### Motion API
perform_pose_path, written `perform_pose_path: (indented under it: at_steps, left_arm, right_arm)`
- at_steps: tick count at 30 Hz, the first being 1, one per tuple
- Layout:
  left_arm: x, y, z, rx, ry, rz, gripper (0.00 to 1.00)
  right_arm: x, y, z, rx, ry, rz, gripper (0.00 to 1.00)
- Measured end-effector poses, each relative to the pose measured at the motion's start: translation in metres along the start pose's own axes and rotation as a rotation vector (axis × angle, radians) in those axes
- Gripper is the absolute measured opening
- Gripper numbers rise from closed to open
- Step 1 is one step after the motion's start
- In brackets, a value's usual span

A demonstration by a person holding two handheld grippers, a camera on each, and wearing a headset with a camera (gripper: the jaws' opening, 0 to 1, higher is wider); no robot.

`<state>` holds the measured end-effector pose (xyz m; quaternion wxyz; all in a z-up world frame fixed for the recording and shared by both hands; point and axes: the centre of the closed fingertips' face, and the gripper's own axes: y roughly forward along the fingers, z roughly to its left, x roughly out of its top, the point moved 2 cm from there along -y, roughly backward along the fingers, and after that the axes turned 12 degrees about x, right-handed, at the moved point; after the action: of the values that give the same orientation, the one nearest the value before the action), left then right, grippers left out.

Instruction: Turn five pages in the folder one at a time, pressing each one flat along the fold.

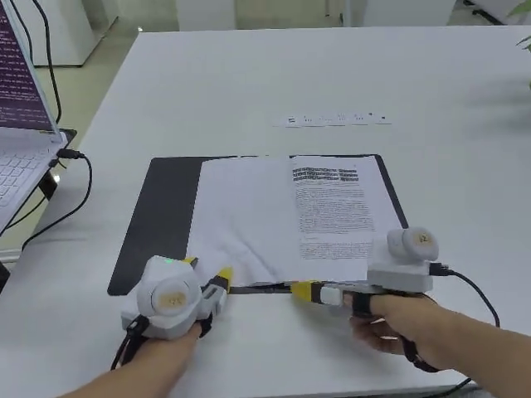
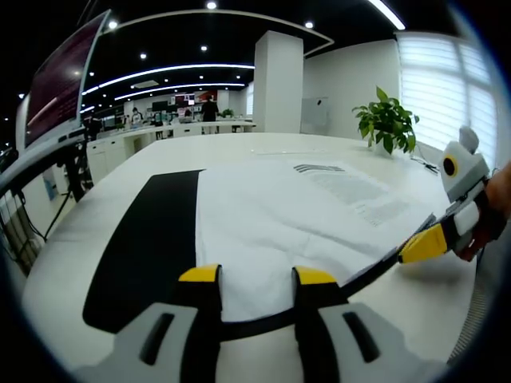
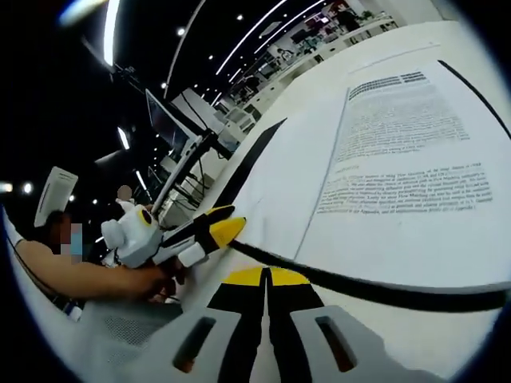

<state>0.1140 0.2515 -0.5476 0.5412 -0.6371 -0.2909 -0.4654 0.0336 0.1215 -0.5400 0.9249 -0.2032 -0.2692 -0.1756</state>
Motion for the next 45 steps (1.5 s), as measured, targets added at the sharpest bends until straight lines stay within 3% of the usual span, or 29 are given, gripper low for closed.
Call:
perform_pose_path:
  at_steps: [6, 8, 10, 12, 13, 15, 16, 19, 21, 23, 28, 32, 39, 42, 45]
  left_arm:
    - [0.0, 0.0, 0.0, 0.0, 0.006, 0.011, 0.34]
    - [0.001, 0.0, 0.0, 0.0, 0.012, 0.02, 0.34]
    - [0.002, 0.0, 0.0, -0.004, 0.014, 0.037, 0.34]
    - [0.004, 0.0, 0.002, -0.002, -0.004, 0.059, 0.33]
    - [0.005, 0.0, 0.004, 0.004, -0.061, 0.088, 0.31]
    - [0.01, 0.001, 0.004, -0.014, -0.18, 0.134, 0.31]
    - [0.012, 0.001, 0.003, -0.032, -0.218, 0.16, 0.32]
    - [0.019, -0.003, -0.002, -0.075, -0.356, 0.259, 0.42]
    - [0.025, -0.01, -0.005, -0.093, -0.397, 0.303, 0.46]
    - [0.037, -0.018, -0.005, -0.104, -0.401, 0.26, 0.47]
    - [0.057, -0.048, -0.013, -0.132, -0.414, 0.229, 0.55]
    - [0.067, -0.071, -0.013, -0.121, -0.368, 0.189, 0.67]
    - [0.082, -0.098, -0.009, -0.088, -0.265, 0.116, 0.79]
    - [0.088, -0.109, -0.009, -0.078, -0.232, 0.084, 0.84]
    - [0.09, -0.116, -0.01, -0.075, -0.204, 0.058, 0.99]
  right_arm:
    - [0.002, -0.018, 0.02, 0.011, 0.064, -0.05, 0.0]
    - [0.004, -0.025, 0.025, -0.012, 0.088, -0.054, 0.0]
    - [0.011, -0.033, 0.035, -0.018, 0.065, -0.082, 0.0]
    - [0.02, -0.043, 0.037, -0.058, 0.068, -0.125, 0.0]
    - [0.026, -0.049, 0.039, -0.081, 0.069, -0.166, 0.0]
    - [0.032, -0.057, 0.04, -0.109, 0.065, -0.199, 0.0]
    - [0.039, -0.064, 0.039, -0.143, 0.041, -0.235, 0.0]
    - [0.047, -0.08, 0.038, -0.211, -0.01, -0.268, 0.0]
    - [0.052, -0.092, 0.035, -0.266, -0.051, -0.282, 0.0]
    - [0.058, -0.104, 0.034, -0.319, -0.085, -0.308, 0.0]
    - [0.071, -0.132, 0.033, -0.43, -0.151, -0.376, 0.02]
    - [0.071, -0.146, 0.036, -0.481, -0.211, -0.357, 0.24]
    - [0.068, -0.159, 0.044, -0.508, -0.336, -0.275, 0.51]
    - [0.076, -0.171, 0.055, -0.511, -0.37, -0.308, 0.59]
    - [0.083, -0.18, 0.061, -0.518, -0.39, -0.326, 0.7]
